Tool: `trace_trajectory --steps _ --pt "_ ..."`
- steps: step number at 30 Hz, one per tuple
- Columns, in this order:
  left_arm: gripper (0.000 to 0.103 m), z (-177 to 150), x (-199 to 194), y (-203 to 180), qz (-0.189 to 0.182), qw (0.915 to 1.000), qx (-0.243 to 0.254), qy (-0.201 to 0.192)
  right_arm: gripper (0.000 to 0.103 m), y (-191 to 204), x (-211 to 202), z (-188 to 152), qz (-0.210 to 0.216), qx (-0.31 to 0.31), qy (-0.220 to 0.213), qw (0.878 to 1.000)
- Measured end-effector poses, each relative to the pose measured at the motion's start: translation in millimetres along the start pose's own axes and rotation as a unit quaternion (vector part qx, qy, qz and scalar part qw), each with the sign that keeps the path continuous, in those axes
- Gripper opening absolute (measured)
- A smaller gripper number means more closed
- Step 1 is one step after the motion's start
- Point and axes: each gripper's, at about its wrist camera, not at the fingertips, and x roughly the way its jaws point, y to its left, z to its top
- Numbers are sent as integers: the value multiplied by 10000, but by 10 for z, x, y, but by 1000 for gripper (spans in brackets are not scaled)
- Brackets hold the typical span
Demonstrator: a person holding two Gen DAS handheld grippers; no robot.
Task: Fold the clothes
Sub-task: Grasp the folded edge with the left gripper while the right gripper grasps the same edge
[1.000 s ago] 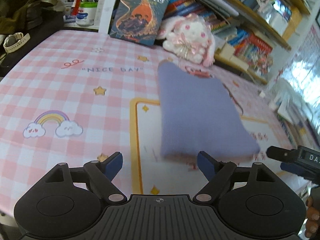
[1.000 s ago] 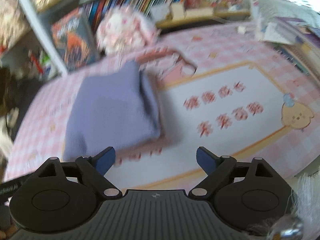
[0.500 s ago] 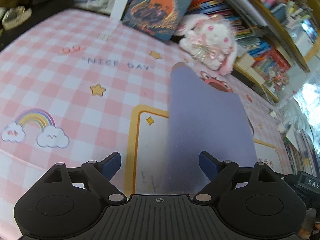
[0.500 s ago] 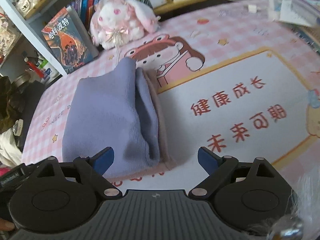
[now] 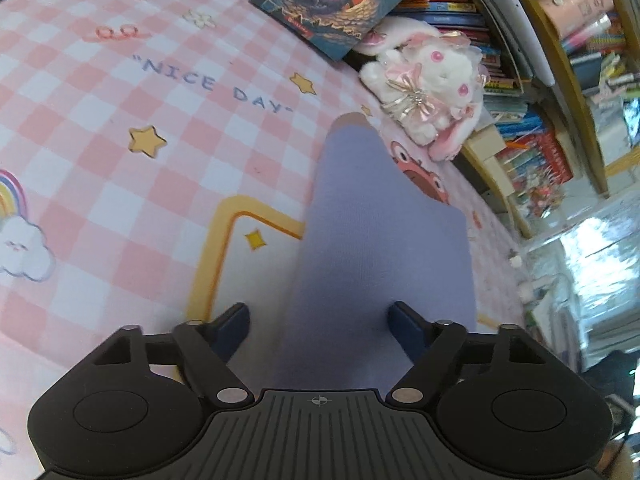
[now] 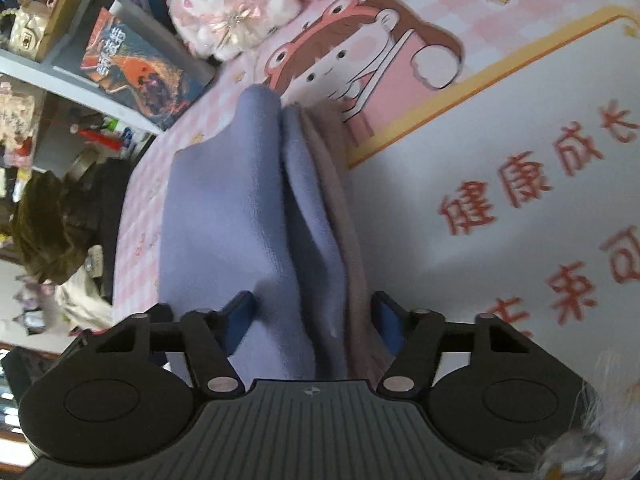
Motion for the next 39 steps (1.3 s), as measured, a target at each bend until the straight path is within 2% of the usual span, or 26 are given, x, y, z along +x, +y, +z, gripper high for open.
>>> trace_trajectory --steps 2,3,6,9,10,11,13,15,17,21,24,27,32,36,39 --pt "58 -14 43 5 -163 9996 -228 28 53 36 41 23 31 -125 47 9999" --pt "55 -23 38 -45 -84 9999 -115 -19 51 64 59 29 6 -238 64 9997" --pt "44 -46 7 -208 180 9993 276 -176 36 172 46 21 -117 -704 -41 9974" --pt "43 -87 -64 -482 550 9918 1057 -461 29 389 -68 -54 -146 -1611 -377 9861" --pt "43 -95 -69 -531 618 9897 1191 -491 29 444 -100 -72 -131 -1868 -442 9813" --pt "43 -78 -50 -511 621 9909 1117 -424 29 481 -118 -82 -121 -2062 -469 9773" --pt "44 -34 -7 -426 599 9942 847 -273 29 435 -100 -51 -127 -1994 -392 9791" --pt "50 5 8 -332 523 9968 584 -183 29 357 -68 -6 -140 -1805 -280 9831" --pt "53 20 22 -277 443 9980 435 -128 34 296 -32 25 -129 -1623 -163 9865" --pt "64 14 85 -220 338 9991 243 -23 44 175 46 56 -49 -1199 70 9927" --pt "65 -12 131 -209 219 9997 57 -34 48 78 89 75 132 -836 140 9963" --pt "62 -12 166 -257 279 9995 19 -150 48 102 133 109 225 -869 168 9958" --pt "47 -23 114 -423 484 9977 332 -326 31 178 105 135 288 -1158 13 9929" --pt "46 -62 -7 -545 503 9960 504 -545 30 339 -86 90 393 -1846 -361 9814" --pt "46 -85 -73 -601 458 9955 530 -645 29 379 -172 93 446 -2063 -473 9763"
